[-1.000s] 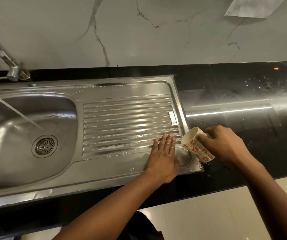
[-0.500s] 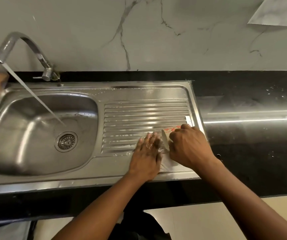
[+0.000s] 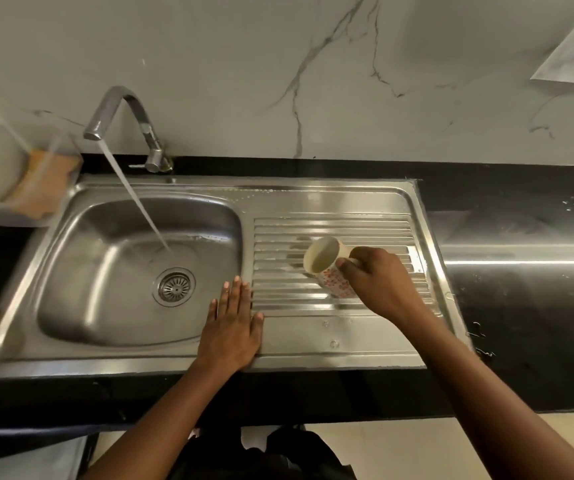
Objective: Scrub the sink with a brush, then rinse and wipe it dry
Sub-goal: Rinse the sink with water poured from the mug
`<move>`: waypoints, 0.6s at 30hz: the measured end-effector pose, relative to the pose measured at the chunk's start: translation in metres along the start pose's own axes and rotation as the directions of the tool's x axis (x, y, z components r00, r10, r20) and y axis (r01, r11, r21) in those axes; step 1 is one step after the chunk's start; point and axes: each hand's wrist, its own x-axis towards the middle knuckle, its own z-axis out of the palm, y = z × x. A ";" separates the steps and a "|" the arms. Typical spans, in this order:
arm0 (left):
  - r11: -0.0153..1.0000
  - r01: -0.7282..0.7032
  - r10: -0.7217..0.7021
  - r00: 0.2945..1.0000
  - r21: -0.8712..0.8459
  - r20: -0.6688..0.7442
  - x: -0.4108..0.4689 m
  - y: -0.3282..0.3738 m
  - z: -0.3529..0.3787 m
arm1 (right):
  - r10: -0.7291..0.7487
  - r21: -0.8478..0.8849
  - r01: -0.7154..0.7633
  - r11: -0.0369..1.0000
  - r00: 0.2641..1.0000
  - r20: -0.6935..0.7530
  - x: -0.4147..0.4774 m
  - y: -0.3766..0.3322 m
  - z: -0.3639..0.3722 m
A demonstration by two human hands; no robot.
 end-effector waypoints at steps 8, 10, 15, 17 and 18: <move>0.983 0.061 -0.068 0.997 -0.174 -0.031 -0.007 -0.084 -0.059 | 0.005 0.485 -0.059 0.873 0.994 0.114 0.032 -0.103 0.073; 0.952 0.093 -0.118 0.991 -0.291 -0.070 -0.008 -0.105 -0.079 | -0.007 0.558 -0.071 0.827 0.991 0.137 0.044 -0.130 0.097; 0.902 0.115 -0.192 0.970 -0.417 -0.147 -0.002 -0.159 -0.128 | -0.019 0.695 -0.088 0.713 0.989 0.145 0.073 -0.199 0.150; 0.891 0.104 -0.204 0.961 -0.443 -0.185 0.001 -0.178 -0.145 | -0.034 0.716 -0.071 0.694 0.991 0.132 0.083 -0.221 0.167; 0.884 0.097 -0.210 0.956 -0.458 -0.203 0.003 -0.185 -0.152 | -0.041 0.725 -0.066 0.685 0.991 0.129 0.087 -0.231 0.174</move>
